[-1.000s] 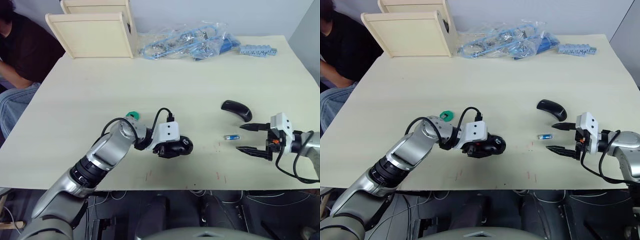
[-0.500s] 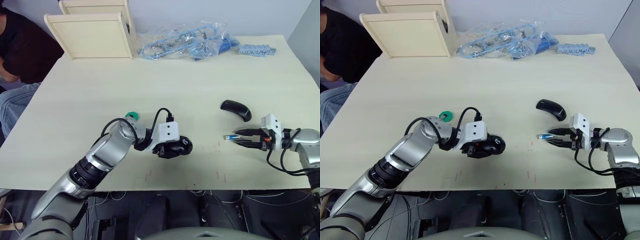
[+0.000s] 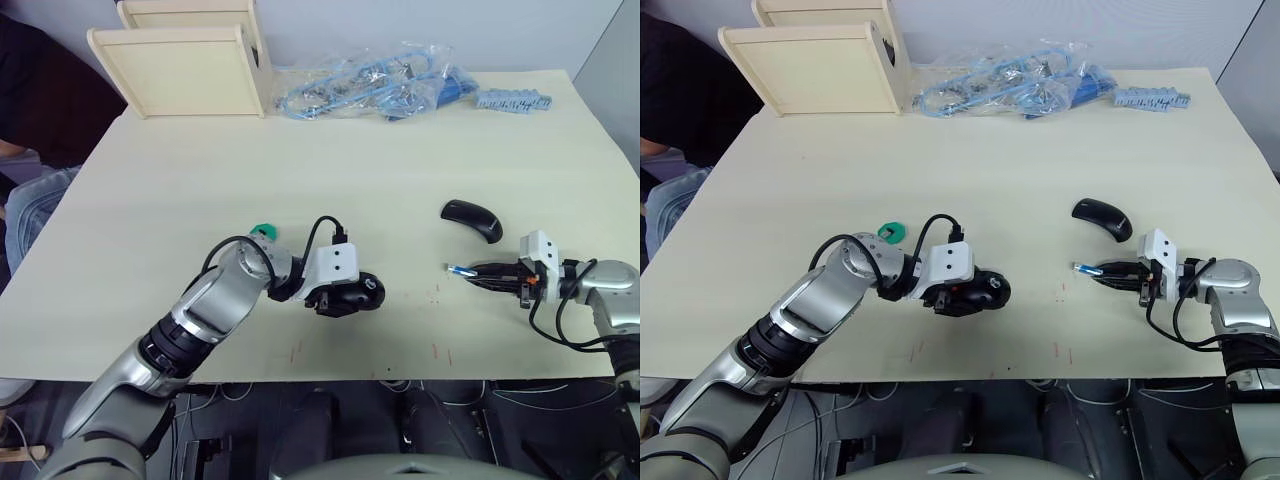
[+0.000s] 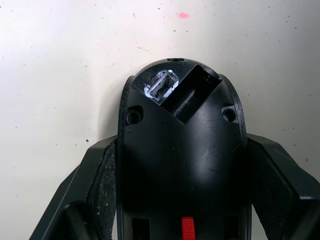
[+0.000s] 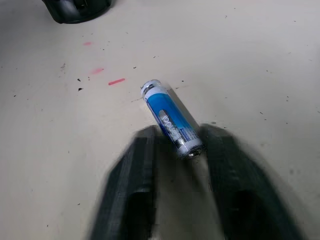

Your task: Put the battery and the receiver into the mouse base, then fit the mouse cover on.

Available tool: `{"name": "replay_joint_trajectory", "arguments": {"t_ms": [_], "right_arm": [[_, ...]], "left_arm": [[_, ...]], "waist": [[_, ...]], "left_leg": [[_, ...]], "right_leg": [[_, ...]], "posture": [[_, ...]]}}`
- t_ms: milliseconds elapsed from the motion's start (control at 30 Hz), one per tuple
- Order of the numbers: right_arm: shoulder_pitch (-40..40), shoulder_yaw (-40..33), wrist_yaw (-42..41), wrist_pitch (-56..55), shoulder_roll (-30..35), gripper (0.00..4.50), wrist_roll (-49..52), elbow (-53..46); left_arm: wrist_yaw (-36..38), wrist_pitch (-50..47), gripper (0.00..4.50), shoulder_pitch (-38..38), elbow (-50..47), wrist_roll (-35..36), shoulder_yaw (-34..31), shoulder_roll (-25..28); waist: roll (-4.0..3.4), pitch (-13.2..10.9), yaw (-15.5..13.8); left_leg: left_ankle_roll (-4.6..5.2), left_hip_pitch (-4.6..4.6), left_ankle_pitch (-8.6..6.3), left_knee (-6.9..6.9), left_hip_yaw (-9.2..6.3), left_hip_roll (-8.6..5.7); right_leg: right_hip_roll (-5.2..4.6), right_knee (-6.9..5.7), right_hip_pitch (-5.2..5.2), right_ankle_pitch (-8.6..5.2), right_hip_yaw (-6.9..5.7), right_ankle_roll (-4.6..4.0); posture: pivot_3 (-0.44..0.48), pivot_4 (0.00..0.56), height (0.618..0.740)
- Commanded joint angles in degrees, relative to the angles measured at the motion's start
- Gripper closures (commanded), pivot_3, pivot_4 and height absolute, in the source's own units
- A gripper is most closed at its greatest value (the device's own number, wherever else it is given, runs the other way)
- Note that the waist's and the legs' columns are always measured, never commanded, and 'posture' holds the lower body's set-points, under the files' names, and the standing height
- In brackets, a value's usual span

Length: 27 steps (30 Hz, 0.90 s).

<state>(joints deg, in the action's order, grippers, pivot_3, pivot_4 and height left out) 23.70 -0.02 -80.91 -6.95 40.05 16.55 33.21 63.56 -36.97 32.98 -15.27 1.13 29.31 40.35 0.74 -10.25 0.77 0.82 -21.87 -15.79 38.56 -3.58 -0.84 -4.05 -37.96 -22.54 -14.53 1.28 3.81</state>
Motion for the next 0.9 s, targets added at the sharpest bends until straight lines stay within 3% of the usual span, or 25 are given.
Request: {"name": "replay_joint_trajectory", "arguments": {"t_ms": [33, 200, 367, 533, 633, 733, 900], "right_arm": [[-0.99, -1.71, -0.13, 0.24, 0.21, 4.46, 1.43, -2.63], [-4.76, -3.18, 2.86, 4.44, 1.13, 4.46, 3.28, -12.08], [-10.6, -5.08, 9.61, 15.98, 3.25, 4.46, 6.46, -30.62], [-14.19, -5.78, 23.43, 38.54, 7.95, 4.46, 7.45, -55.13], [-11.17, -5.99, 26.35, 52.49, 9.87, 4.46, 16.11, -64.82], [-6.45, -7.67, 31.42, 68.29, 9.24, 4.46, 26.45, -68.18], [-1.28, -6.58, 39.96, 81.63, 8.15, 4.46, 32.35, -72.02]], "left_arm": [[0.19, -0.28, 1.51, -0.62, -1.13, -0.44, 0.62, -0.03], [0.09, -0.14, 1.51, -0.64, -0.83, -0.46, 0.64, -0.21], [-0.03, 0.12, 1.51, -0.76, -0.56, -0.56, 0.56, -0.23], [-0.18, 0.47, 1.51, -0.82, -0.31, -0.78, 0.56, -0.37], [-0.21, 0.6, 1.51, -0.9, -0.21, -0.89, 0.54, -0.49], [-0.26, 0.59, 1.51, -1.07, -0.23, -0.94, 0.56, -0.58], [-0.3, 0.49, 1.51, -1.34, -0.74, -1.03, 0.53, -0.46]], "waist": [[0.0, 0.0, -0.02], [0.0, 0.0, -0.06], [-0.04, 0.0, -0.11], [-0.06, 0.01, -0.15], [-0.05, 0.01, -0.16], [-0.03, 0.01, -0.19], [-0.02, 0.01, -0.35]], "left_leg": [[0.0, 0.0, 0.0, 0.0, 0.0, 0.0], [0.0, 0.0, 0.0, 0.0, -0.02, 0.0], [0.0, -0.05, 0.0, 0.0, -0.1, 0.0], [0.0, -0.08, 0.0, 0.0, -0.14, 0.0], [0.0, -0.09, 0.0, 0.0, -0.15, -0.01], [0.01, -0.1, -0.01, -0.01, -0.17, 0.0], [0.02, -0.15, -0.01, -0.01, -0.2, -0.01]], "right_leg": [[0.0, 0.0, 0.0, 0.0, 0.0, 0.0], [0.0, 0.0, 0.0, 0.0, 0.0, 0.0], [-0.01, -0.01, -0.04, 0.0, -0.01, 0.0], [0.0, -0.03, -0.09, 0.0, -0.03, 0.01], [0.0, -0.01, -0.08, 0.0, -0.04, 0.01], [0.0, 0.01, -0.08, 0.0, -0.06, 0.01], [-0.01, 0.04, -0.09, 0.0, -0.11, 0.0]], "posture": [[0.0, 0.15, 0.74], [0.0, 0.15, 0.74], [0.0, 0.15, 0.74], [0.0, 0.15, 0.74], [0.0, 0.15, 0.74], [0.0, 0.15, 0.74], [0.0, 0.15, 0.74]]}}
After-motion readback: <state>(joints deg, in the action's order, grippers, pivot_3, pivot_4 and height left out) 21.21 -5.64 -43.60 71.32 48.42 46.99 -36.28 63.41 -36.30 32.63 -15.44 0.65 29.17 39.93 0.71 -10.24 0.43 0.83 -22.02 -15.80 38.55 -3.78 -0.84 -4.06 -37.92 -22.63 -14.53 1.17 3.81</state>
